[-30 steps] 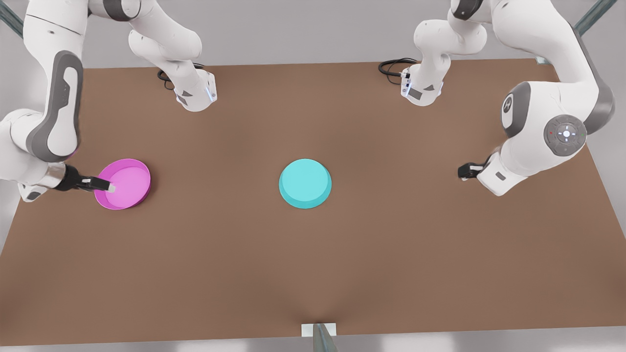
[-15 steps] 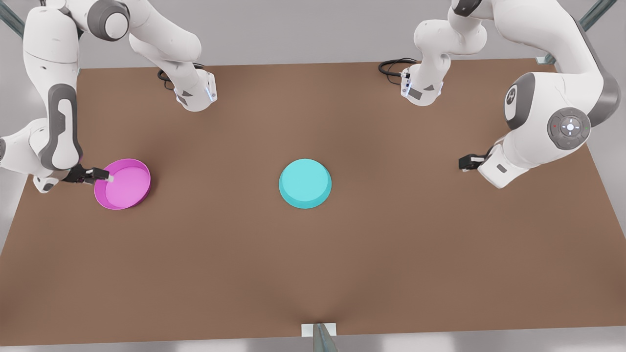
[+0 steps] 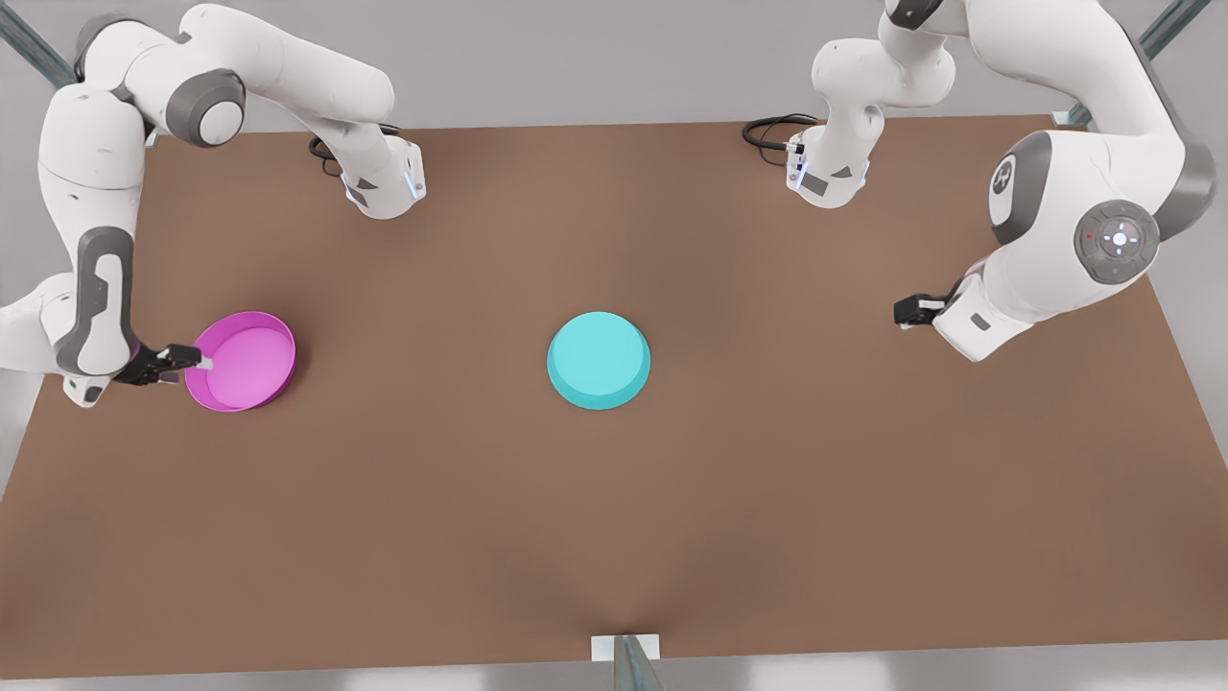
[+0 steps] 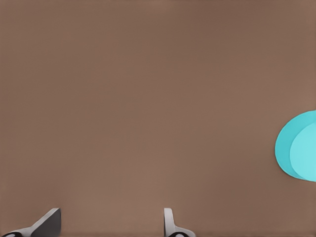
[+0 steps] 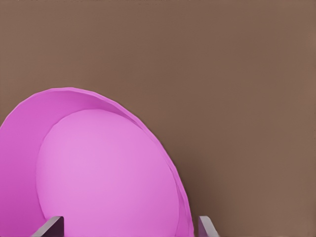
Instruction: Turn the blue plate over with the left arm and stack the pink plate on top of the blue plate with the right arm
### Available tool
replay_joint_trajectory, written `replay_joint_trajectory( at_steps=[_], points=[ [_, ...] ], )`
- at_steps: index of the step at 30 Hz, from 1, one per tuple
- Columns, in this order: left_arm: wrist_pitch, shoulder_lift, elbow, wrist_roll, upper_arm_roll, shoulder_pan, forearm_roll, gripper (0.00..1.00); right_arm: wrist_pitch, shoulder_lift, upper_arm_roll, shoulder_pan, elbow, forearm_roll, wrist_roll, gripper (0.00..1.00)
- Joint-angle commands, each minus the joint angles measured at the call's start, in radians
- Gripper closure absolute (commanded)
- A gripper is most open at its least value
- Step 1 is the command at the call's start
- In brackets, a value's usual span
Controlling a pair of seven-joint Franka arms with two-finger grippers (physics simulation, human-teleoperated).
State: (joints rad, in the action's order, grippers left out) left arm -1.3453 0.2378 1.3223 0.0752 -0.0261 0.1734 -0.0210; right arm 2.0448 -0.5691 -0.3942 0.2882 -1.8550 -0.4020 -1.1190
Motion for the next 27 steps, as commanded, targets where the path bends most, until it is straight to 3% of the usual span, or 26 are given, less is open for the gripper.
replay_joint_trajectory(
  at_steps=[1,7,9,13,23,27],
  points=[
    [-0.002,0.000,0.000,0.000,0.000,0.000,0.001,0.00,0.002,0.000,0.000,0.006,0.000,0.000,-0.001,0.00],
    [-0.002,0.006,0.000,-0.002,0.000,0.000,0.001,0.00,0.018,-0.034,-0.002,0.025,-0.001,-0.003,-0.039,0.01],
    [-0.002,0.006,0.000,-0.002,0.000,0.000,0.001,0.00,0.040,-0.043,-0.002,0.025,-0.001,-0.005,-0.051,0.07],
    [0.000,0.001,-0.002,0.000,0.017,0.001,0.007,0.00,0.023,-0.043,-0.002,0.028,-0.012,-0.018,-0.088,0.48],
    [0.006,-0.081,-0.005,-0.014,0.054,0.001,0.009,0.00,0.015,-0.052,-0.002,0.046,-0.027,-0.067,-0.094,0.49],
    [-0.083,-0.039,-0.003,-0.026,0.035,-0.002,0.053,0.00,0.014,-0.060,-0.003,0.052,-0.032,-0.097,-0.113,0.51]
  ],
)
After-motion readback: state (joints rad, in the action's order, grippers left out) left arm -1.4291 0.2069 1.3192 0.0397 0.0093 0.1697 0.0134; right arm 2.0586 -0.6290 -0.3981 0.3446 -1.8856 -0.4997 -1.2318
